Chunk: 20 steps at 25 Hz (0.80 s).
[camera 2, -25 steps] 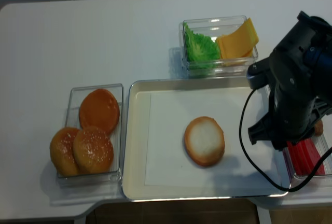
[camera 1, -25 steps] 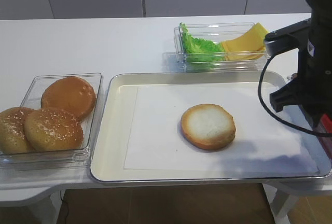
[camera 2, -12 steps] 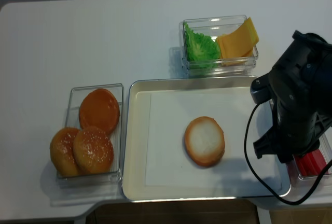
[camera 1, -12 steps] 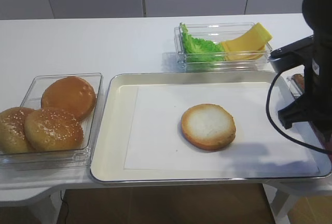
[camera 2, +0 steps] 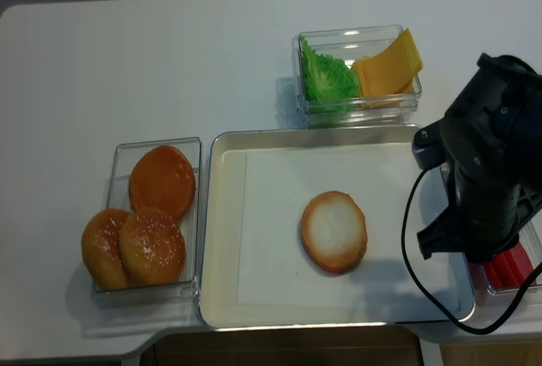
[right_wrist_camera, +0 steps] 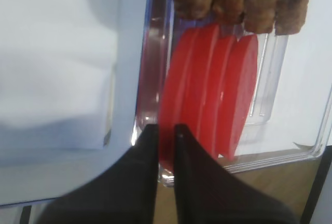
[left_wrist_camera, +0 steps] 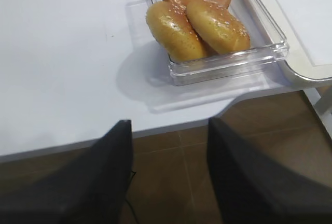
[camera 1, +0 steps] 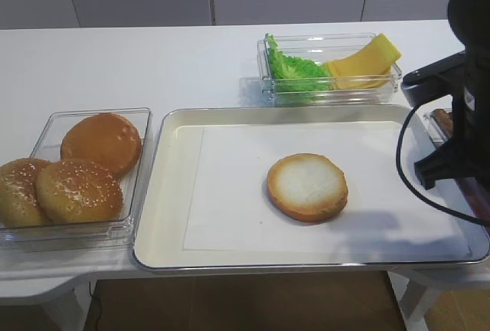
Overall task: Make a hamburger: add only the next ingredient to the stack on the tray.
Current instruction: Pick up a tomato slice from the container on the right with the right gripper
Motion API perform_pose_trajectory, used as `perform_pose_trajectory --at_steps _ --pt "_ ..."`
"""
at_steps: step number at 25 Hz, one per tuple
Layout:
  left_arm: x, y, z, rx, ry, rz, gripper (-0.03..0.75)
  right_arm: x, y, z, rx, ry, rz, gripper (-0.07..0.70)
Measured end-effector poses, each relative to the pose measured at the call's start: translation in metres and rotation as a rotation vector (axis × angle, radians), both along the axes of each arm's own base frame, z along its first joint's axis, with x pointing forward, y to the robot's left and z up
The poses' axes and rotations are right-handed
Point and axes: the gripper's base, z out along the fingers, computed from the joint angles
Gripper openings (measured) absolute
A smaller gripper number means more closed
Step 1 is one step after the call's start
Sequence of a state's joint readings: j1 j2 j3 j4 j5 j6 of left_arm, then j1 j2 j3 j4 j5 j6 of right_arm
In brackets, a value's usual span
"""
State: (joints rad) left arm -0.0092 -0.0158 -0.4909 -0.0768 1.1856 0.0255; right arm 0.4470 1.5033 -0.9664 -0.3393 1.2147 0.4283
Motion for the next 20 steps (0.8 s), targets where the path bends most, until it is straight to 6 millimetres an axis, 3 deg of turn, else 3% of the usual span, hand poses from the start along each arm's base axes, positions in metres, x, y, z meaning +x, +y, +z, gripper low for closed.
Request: perform_pose_trajectory --at_steps 20 --pt "0.000 0.000 0.000 0.000 0.000 0.000 0.351 -0.015 -0.005 0.031 0.079 -0.111 -0.012 0.049"
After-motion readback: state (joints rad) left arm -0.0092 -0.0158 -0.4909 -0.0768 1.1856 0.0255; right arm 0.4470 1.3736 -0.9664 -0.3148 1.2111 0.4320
